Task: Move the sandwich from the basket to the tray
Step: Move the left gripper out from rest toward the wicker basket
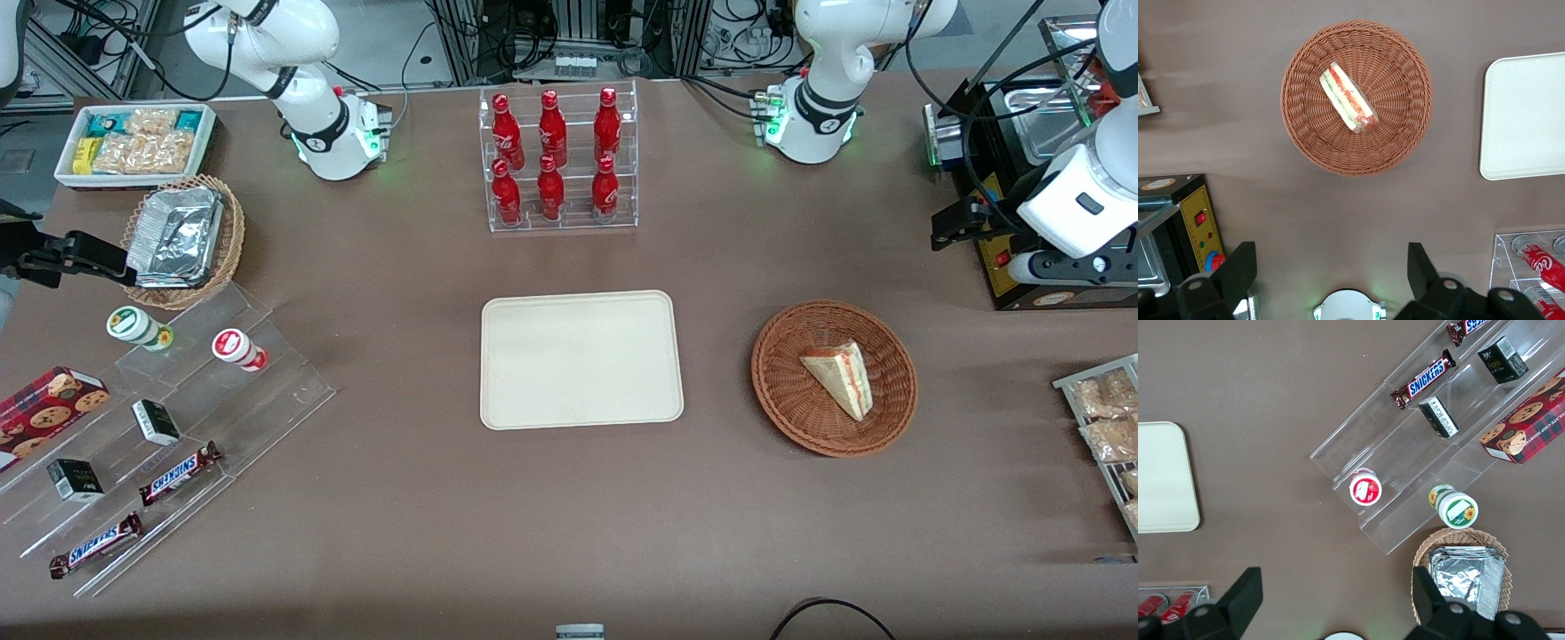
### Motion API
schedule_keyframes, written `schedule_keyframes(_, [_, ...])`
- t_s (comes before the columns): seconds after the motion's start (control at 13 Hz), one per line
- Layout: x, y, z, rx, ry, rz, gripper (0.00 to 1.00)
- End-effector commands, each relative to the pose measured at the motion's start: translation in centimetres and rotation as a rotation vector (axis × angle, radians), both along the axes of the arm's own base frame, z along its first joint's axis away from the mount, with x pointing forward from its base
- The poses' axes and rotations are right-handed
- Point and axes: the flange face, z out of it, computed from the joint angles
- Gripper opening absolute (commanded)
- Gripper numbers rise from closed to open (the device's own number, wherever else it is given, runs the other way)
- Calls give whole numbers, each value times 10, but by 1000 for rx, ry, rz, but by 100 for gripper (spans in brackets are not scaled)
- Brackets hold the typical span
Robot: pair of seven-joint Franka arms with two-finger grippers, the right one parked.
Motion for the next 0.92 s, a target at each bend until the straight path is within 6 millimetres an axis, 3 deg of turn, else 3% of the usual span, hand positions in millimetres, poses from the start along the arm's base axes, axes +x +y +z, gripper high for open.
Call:
schedule_keyframes(0.0, [-1, -4, -2, 13, 1, -27, 100])
schedule_keyframes(0.23, [0, -5, -9, 15, 7, -31, 100])
schedule_keyframes(0.62, [-4, -1, -81, 18, -6, -26, 100])
schedule_keyframes(0.85, [-3, 1, -90, 17, -19, -24, 100])
